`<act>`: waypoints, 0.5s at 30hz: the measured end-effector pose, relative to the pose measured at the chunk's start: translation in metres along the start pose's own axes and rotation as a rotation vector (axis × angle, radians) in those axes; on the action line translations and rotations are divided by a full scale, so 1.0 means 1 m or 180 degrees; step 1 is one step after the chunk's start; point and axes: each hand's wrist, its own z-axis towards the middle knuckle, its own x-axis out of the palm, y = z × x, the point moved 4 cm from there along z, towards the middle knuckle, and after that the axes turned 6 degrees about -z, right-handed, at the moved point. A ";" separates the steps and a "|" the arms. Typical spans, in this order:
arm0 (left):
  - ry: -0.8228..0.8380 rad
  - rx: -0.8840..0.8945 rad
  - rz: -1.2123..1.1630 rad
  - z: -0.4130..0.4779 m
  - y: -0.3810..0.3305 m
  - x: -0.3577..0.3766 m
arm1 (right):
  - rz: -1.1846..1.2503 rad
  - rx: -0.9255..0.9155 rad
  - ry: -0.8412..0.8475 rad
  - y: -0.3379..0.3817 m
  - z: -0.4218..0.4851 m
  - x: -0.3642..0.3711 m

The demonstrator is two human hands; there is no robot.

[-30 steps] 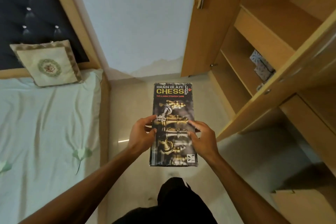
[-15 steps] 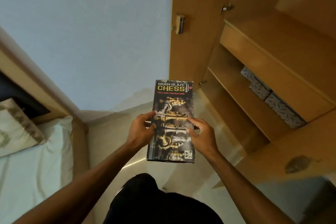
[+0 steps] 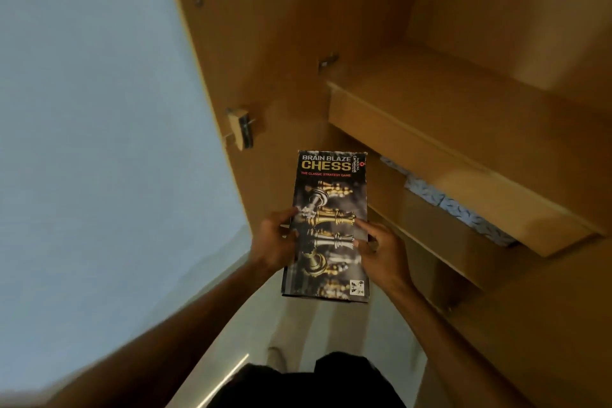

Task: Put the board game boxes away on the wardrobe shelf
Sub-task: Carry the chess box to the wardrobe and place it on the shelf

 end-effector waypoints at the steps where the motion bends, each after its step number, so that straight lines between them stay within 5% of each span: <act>1: 0.0111 0.0105 0.0004 0.025 -0.010 0.005 | 0.0005 0.0078 -0.0061 -0.002 0.019 -0.006; 15: 0.0345 0.0474 -0.0034 0.303 -0.091 0.102 | 0.0449 0.0289 -0.0436 -0.060 0.285 -0.080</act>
